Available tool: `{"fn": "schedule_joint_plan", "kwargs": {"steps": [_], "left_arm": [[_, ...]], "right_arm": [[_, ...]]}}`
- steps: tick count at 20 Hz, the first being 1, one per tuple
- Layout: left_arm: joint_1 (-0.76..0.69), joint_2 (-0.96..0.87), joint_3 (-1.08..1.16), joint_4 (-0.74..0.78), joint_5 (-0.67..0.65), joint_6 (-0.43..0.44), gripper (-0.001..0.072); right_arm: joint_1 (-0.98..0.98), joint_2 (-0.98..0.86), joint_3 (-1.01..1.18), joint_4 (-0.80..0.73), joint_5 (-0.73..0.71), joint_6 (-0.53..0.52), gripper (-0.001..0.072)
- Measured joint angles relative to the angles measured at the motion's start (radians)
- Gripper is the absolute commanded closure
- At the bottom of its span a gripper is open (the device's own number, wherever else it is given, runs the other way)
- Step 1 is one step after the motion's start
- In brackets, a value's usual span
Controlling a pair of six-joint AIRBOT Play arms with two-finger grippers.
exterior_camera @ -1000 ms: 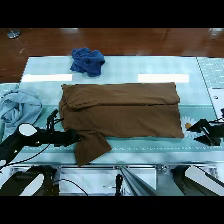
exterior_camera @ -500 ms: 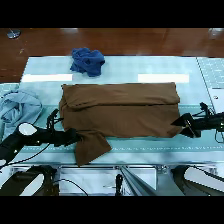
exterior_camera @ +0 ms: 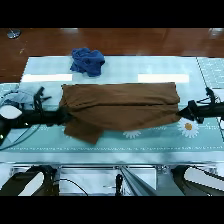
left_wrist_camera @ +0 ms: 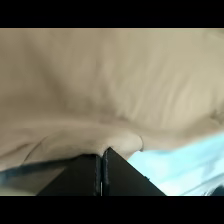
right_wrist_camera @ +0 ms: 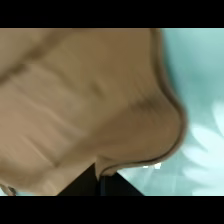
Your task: Fold the shirts.
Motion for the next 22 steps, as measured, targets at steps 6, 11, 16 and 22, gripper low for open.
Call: {"fn": "schedule_joint_plan", "kwargs": {"steps": [6,11,16,22], "left_arm": [[0.018,-0.278,0.262,0.003,0.024,0.016,0.0686],[0.018,-0.526,0.531,0.002,0.018,0.009,0.0686],[0.018,-0.690,0.705,0.003,-0.024,-0.004,0.0574],[0.077,-0.752,0.827,0.038,-0.130,-0.018,0.0004]], "right_arm": [[0.051,-0.053,0.124,0.121,-0.066,-0.017,0.0685],[0.119,-0.163,0.272,0.151,-0.138,0.027,0.0685],[0.153,-0.296,0.416,0.179,-0.188,0.063,0.0502],[0.135,-0.377,0.475,0.233,-0.235,0.035,0.0094]]}}
